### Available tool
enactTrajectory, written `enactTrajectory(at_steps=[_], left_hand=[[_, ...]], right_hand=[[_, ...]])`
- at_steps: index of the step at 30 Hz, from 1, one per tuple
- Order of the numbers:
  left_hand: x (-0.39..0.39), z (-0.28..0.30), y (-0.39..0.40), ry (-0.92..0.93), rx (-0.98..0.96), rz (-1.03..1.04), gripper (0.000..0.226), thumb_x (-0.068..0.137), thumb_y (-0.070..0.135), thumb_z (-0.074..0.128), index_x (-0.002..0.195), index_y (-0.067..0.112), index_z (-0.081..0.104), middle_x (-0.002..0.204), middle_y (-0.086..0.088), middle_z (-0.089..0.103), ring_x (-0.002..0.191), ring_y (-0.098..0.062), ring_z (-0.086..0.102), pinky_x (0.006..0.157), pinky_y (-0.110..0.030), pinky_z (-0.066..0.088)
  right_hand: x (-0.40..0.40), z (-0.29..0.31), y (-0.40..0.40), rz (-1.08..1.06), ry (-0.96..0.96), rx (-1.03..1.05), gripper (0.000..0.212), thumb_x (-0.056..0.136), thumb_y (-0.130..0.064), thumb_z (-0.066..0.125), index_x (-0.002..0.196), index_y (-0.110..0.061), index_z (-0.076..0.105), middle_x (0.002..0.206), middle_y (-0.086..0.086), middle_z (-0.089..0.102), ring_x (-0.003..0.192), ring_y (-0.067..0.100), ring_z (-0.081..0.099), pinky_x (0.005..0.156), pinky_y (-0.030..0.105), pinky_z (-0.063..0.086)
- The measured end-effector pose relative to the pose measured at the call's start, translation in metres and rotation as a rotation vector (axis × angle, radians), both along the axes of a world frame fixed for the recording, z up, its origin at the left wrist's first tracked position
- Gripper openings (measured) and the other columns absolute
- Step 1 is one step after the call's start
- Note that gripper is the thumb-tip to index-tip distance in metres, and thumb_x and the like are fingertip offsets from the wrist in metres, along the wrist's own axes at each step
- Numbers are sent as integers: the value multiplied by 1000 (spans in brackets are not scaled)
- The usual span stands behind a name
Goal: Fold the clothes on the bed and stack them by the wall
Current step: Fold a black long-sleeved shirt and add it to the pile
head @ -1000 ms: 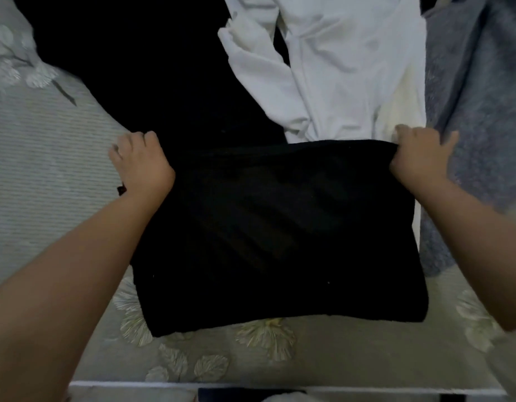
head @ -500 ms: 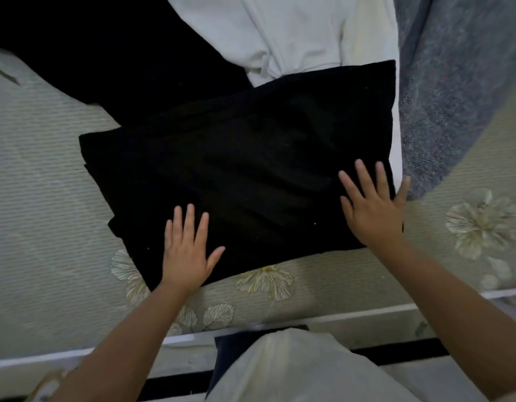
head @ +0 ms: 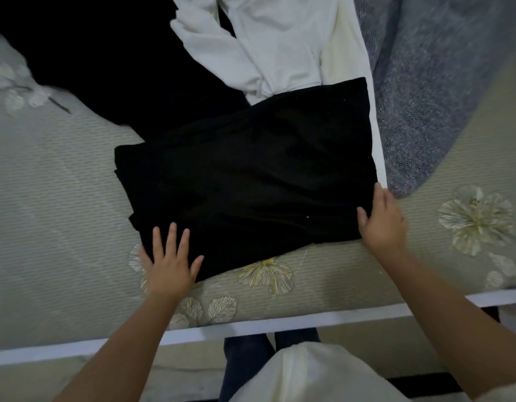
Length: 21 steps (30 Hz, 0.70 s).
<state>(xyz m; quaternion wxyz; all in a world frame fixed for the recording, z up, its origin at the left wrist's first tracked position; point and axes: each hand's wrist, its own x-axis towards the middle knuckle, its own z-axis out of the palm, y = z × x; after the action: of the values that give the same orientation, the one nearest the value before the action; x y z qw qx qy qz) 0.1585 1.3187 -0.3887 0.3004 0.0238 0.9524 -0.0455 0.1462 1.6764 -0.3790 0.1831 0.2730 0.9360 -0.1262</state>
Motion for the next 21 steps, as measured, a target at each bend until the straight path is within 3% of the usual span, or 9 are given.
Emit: enactTrajectory(at_steps=[2,4,9,12,17,21], left_hand=[[-2,2,12,46,2,23,63,94,52,23,147,18,18,155,-11,6,142,-31,-5,110,-56,-6],[-6,8,27,70,28,0,61,93,43,39,146,17,21,154,-13,10,143,-29,-1,110,-55,-3],[-7,12,55,-51,43,-180,83,87,60,39,147,15,4,156,-9,-2,143,-26,-9,113,-48,-1],[3,6,53,-146,-30,-159,90,85,61,41,147,14,-5,154,-11,-13,141,-30,-13,114,-48,1],[6,-2,42,-114,-90,-125,78,93,38,43,146,9,-5,154,-14,-10,142,-31,-10,114,-47,5],[1,-3,42,-14,-55,-127,58,95,10,35,147,10,8,155,-13,3,143,-28,2,111,-43,18]], right_hand=[[5,5,-2,-156,45,-69,63,91,-23,52,143,-5,23,138,21,39,124,37,41,99,51,32],[8,9,-2,-220,57,-116,59,90,-23,54,140,-4,30,133,21,45,121,35,44,98,49,35],[11,16,5,-270,7,-199,40,90,-18,55,126,-6,46,117,23,58,110,38,53,95,44,36],[10,25,19,-221,71,-196,37,88,-12,57,124,-7,51,109,26,62,105,41,55,96,43,34],[15,28,42,-138,128,-91,46,86,-10,58,130,-5,44,114,23,59,108,37,54,95,42,31],[27,32,12,270,94,-54,74,73,-21,74,136,-4,40,139,25,39,128,40,37,104,56,23]])
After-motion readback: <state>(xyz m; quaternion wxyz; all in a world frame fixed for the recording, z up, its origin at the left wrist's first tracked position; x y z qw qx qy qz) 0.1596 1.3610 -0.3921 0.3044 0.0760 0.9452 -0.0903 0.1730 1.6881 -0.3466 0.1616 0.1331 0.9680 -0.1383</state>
